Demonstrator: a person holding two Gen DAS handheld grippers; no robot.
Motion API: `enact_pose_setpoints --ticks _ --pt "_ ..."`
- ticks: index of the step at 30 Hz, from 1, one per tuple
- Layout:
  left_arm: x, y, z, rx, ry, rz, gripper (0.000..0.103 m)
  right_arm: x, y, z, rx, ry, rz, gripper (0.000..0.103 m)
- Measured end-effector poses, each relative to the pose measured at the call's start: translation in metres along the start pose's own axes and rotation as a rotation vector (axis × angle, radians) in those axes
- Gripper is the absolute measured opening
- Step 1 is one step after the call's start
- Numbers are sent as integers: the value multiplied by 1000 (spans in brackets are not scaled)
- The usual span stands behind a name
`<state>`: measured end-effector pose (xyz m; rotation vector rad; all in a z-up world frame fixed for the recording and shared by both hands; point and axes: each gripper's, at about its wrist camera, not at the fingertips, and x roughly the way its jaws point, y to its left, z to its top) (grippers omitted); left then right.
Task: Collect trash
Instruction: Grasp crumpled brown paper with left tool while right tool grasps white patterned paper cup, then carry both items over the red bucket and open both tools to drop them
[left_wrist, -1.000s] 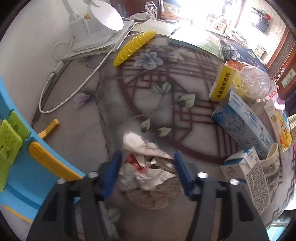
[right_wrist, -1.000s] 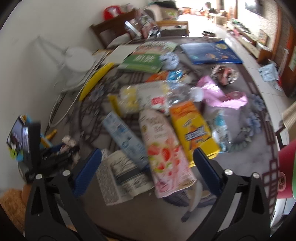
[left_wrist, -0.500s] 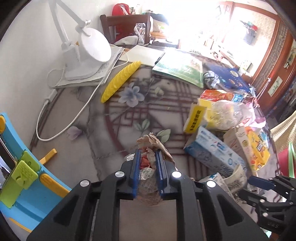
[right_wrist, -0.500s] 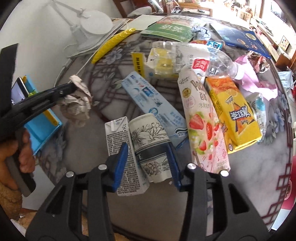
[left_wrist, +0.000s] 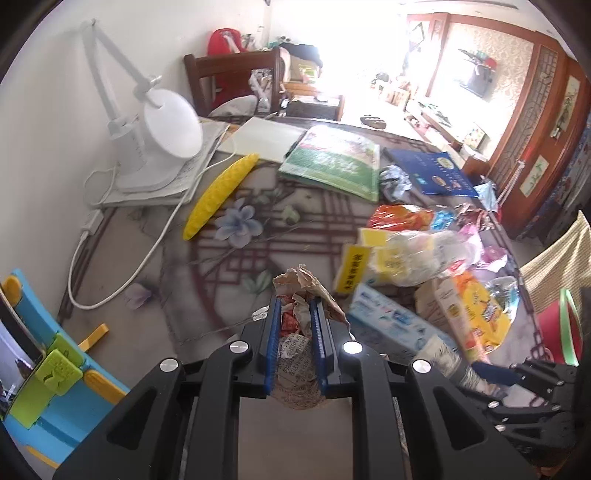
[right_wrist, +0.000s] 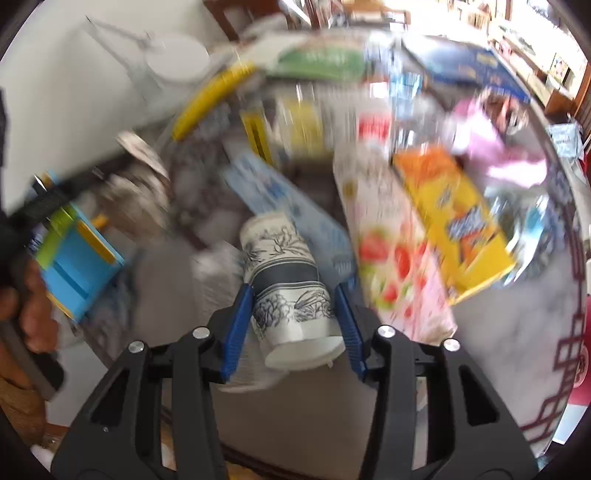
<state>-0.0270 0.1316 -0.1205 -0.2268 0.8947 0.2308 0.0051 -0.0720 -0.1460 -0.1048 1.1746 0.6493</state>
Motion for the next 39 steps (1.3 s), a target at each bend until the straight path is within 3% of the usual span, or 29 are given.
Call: enact_pose_setpoints --ticks 3,6,11,21,29,39 --pt "-5 -14 8 25 -22 -28 14 -34 -1 10 15 -108 7 44" --pt "-10 -34 17 54 -45 -64 14 -67 -13 14 45 -209 -40 44" --pt "-11 -76 27 109 -54 -134 14 -107 -51 10 146 -300 -129 44" --pt "-12 -183 26 179 -42 -238 14 -159 -160 -21 287 -350 -233 44" --pt "-13 -303 12 276 -21 -337 14 -204 -247 -57 366 -390 -312 44" --pt "-23 -451 -15 422 12 -433 14 -246 -376 -130 608 -378 -410 44"
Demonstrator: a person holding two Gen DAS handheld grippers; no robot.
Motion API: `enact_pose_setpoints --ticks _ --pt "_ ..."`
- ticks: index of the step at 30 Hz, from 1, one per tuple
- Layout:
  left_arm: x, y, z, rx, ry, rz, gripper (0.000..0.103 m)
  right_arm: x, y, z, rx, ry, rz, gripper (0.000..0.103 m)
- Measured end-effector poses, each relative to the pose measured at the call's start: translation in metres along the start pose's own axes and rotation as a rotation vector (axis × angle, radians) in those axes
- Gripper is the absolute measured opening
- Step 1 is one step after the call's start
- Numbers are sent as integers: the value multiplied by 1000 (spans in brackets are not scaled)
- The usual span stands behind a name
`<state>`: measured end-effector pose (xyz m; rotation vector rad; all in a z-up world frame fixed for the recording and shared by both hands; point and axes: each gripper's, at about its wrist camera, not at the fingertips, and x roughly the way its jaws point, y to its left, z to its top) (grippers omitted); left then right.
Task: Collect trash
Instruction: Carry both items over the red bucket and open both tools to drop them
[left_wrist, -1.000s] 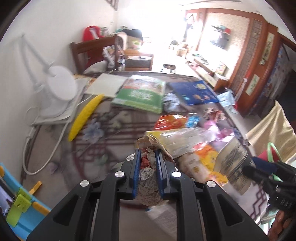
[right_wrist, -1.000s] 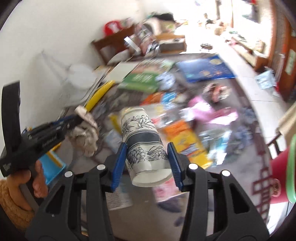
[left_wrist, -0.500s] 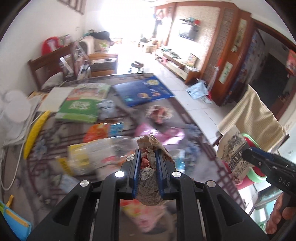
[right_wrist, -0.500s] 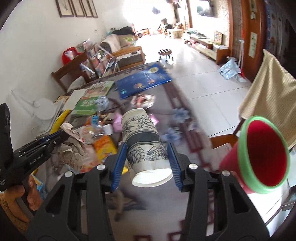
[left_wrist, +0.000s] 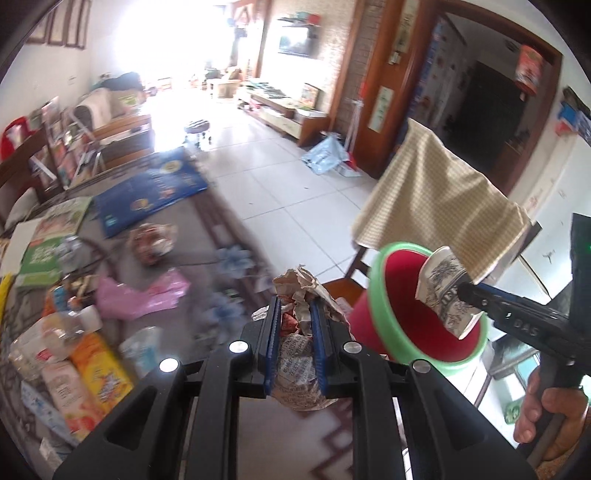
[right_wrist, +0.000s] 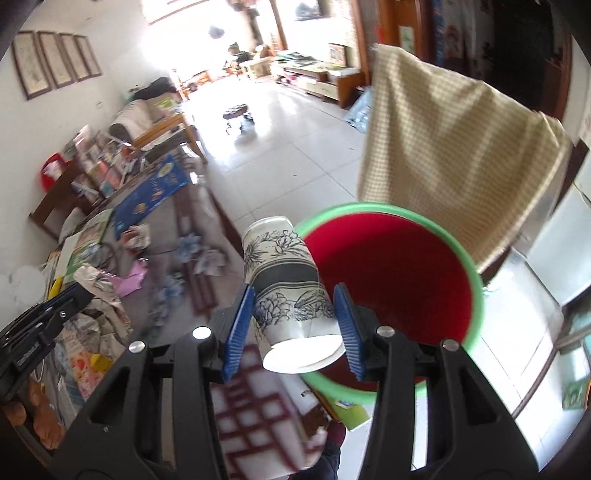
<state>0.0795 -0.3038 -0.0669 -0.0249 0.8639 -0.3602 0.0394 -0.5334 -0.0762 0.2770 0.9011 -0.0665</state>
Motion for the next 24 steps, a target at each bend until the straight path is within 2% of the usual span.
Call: enact_pose_setpoints --ticks 5,6,8,10,14,16,17,18,19,24 --pt "22 -54 12 65 27 -57 14 7 -45 -2 57 31 -26 46" --pt "29 -67 15 79 36 -72 14 6 -57 -2 64 34 -29 49" --pt "39 -85 18 103 46 -89 14 2 -68 -4 79 27 -45 65" --pt "51 -103 20 129 61 -107 14 -5 -80 -5 103 2 -53 72" --pt "73 -127 22 165 94 -129 15 -17 -100 -5 130 -22 -93 73" --pt "81 -138 20 184 112 -138 20 -21 -110 -4 146 -31 -103 75" --pt "84 -144 19 194 118 -135 30 -23 -114 -5 155 -36 -107 76" --pt "86 -147 18 200 119 -121 45 -24 -120 -4 160 -39 -110 76" --pt "88 -147 17 199 115 -119 48 -25 -123 -4 163 -42 -113 76" --pt "84 -150 20 192 101 -120 48 -29 -127 -3 168 -51 -118 76"
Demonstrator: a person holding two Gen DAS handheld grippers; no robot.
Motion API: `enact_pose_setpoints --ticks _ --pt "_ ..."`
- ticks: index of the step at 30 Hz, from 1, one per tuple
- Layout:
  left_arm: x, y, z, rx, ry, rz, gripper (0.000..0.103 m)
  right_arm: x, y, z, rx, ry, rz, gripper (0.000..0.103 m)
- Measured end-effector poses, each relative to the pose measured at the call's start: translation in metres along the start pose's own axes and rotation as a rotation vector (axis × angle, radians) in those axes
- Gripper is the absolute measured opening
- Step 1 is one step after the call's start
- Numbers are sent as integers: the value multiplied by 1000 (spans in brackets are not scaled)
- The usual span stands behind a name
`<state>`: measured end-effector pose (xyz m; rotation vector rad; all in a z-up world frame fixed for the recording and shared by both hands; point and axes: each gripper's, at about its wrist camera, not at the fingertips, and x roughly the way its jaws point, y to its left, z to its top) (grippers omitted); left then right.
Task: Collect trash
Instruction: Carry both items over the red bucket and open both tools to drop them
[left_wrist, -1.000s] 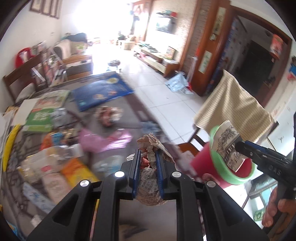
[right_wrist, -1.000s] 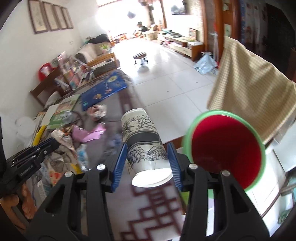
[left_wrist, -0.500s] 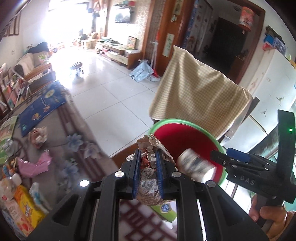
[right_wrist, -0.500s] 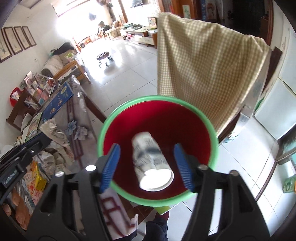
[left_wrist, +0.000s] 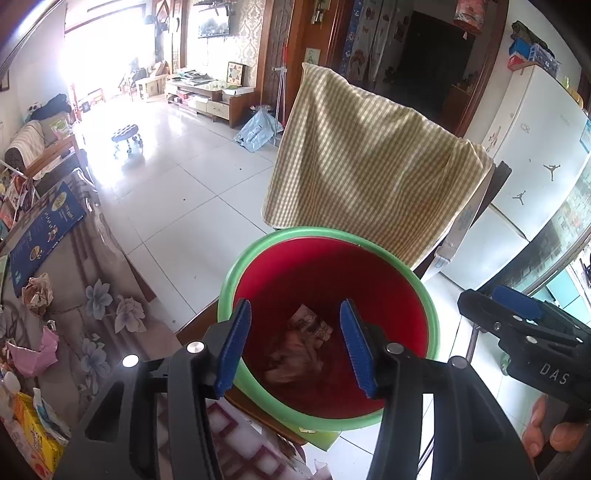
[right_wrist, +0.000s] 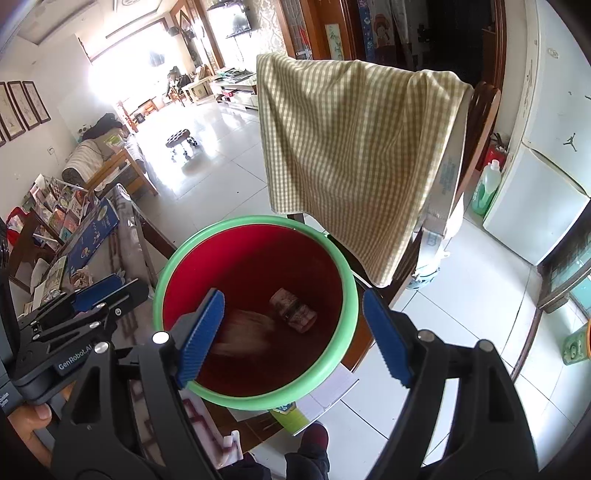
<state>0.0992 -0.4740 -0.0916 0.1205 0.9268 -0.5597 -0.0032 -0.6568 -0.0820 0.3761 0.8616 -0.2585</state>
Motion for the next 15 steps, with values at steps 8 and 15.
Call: enact_pose_setpoints --ticks 8,15 --pt "-31 24 0 -78 -50 36 48 4 24 5 -58 2 44 76" --pt "-68 69 -26 -199 -93 146 49 8 75 3 -163 8 105 79"
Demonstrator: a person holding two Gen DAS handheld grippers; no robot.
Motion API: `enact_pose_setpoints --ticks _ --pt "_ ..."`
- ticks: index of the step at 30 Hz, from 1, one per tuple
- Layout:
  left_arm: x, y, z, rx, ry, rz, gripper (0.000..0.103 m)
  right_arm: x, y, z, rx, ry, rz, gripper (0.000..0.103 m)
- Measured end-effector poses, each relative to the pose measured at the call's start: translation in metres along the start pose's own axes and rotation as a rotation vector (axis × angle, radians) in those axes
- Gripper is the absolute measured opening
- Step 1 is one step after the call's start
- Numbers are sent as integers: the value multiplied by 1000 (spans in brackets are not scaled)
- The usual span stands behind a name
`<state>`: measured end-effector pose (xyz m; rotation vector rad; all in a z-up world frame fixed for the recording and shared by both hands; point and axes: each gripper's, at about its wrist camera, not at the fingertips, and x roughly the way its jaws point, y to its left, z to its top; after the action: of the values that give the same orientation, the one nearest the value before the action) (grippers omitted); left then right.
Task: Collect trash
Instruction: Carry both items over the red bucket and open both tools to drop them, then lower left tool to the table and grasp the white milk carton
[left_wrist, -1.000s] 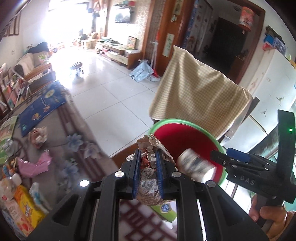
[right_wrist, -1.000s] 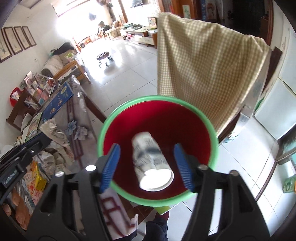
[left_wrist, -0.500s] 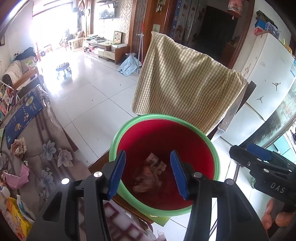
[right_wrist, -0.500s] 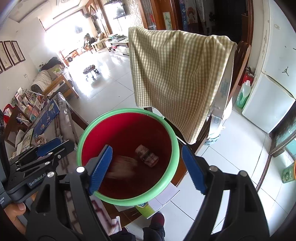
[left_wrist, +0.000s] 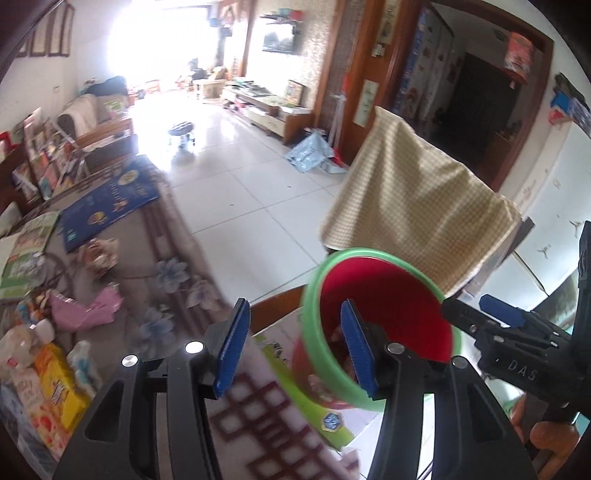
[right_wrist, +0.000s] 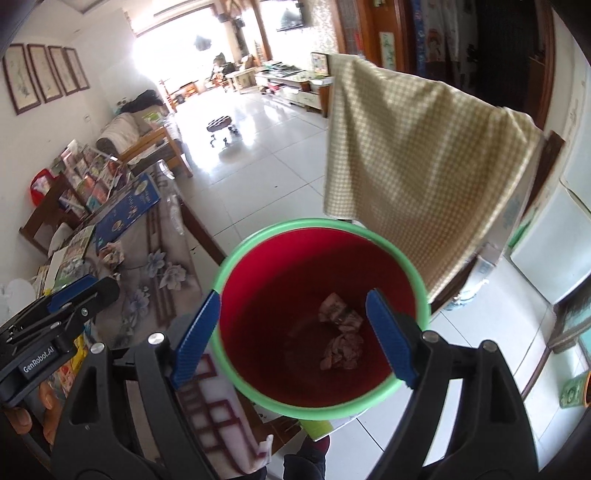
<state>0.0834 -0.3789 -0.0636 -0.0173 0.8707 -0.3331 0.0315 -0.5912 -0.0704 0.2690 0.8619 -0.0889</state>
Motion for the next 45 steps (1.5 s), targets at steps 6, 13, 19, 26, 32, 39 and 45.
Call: enact_pose_setpoints --ticks 6,13,19,26,32,39,45 --pt "-24 70 -19 -130 -15 105 49 13 53 -3 -94 30 52 80" --pt "-55 166 -70 -290 16 234 49 24 118 -14 -188 61 101 80" --pt "-91 262 -134 -446 52 395 49 27 179 -36 -245 80 127 82" --pt "-116 357 -212 -669 155 476 48 28 253 -69 -307 122 136 82" --pt "-93 385 -236 -696 251 377 49 27 305 -95 -361 151 146 82" --pt "-86 397 -229 -633 253 304 40 24 340 -112 -392 158 152 82" --pt "-94 412 -216 -555 229 320 38 28 366 -122 -392 172 188 82"
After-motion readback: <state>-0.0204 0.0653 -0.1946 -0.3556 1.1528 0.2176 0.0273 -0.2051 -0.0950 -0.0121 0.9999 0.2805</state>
